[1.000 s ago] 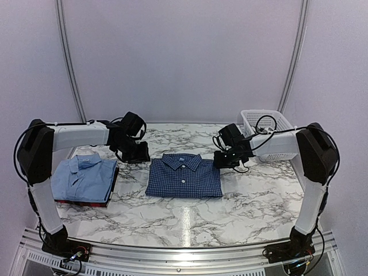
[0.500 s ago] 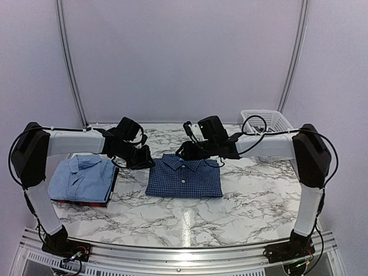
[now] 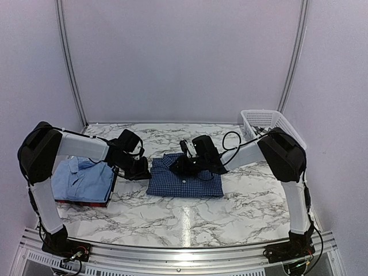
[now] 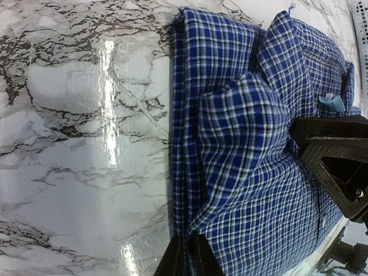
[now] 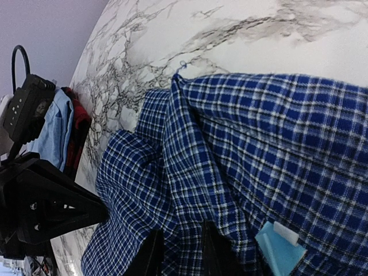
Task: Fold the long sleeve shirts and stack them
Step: Move the square-folded shirt to the center of the board.
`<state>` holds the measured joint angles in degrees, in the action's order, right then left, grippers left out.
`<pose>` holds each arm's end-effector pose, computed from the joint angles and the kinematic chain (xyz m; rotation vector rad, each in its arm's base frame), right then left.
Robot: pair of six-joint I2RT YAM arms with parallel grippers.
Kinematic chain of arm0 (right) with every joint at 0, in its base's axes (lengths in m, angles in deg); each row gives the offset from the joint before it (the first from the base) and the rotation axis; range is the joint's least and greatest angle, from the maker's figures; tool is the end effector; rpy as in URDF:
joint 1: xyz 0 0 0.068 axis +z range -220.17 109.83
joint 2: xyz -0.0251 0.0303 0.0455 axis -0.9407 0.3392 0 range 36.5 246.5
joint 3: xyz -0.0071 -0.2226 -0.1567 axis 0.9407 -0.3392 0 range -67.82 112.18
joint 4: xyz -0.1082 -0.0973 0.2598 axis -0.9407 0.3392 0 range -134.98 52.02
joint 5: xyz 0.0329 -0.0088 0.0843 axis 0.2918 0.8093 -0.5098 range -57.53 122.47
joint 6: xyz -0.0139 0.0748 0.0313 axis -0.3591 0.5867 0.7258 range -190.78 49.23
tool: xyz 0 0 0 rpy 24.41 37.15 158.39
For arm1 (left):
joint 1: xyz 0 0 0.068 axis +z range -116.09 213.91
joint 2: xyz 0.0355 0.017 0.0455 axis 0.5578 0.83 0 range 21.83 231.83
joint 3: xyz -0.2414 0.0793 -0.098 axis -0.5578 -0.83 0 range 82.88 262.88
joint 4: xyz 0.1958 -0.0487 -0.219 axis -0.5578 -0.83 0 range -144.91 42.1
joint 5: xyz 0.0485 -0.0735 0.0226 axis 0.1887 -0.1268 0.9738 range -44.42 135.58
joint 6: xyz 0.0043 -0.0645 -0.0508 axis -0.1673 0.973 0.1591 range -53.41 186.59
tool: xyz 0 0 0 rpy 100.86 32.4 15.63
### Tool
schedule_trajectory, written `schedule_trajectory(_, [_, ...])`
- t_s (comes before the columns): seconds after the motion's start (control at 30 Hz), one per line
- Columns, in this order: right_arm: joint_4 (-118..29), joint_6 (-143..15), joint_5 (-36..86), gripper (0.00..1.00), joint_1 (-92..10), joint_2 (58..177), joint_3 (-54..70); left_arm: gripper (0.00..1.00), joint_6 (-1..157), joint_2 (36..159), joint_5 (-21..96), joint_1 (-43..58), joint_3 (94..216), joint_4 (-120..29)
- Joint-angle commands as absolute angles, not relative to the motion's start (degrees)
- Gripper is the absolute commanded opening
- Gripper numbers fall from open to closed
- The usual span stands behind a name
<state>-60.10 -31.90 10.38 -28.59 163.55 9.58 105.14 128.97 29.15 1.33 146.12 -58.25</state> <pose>0.3738 0.3676 0.0670 -0.3001 2.3720 1.1622 0.3487 -0.2469 0.0962 -0.0149 2.6820 -0.8172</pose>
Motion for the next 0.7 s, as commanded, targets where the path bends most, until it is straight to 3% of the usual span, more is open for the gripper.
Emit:
schedule_trajectory(0.0, [-60.88, -29.57, 16.28, 0.24, -29.74, 160.99, 7.10, 0.09, 104.62, 127.42, 29.79, 1.58, 145.96, -57.24])
schedule_trajectory(0.27, [-56.94, -32.66, 22.32, 0.24, -32.16, 156.72, 3.32, 0.11, 103.33, 123.45, 32.17, 2.30, 146.60, -60.35])
schedule_trajectory(0.4, [-59.19, -34.70, 15.68, 0.26, -36.11, 154.44, -1.43, 0.13, 102.43, 121.97, 32.64, 2.44, 146.34, -61.53])
schedule_trajectory(0.67, [-53.66, -40.48, 15.75, 0.33, -38.36, 145.65, -5.68, 0.15, 101.75, 121.23, 31.60, 2.35, 146.32, -62.10])
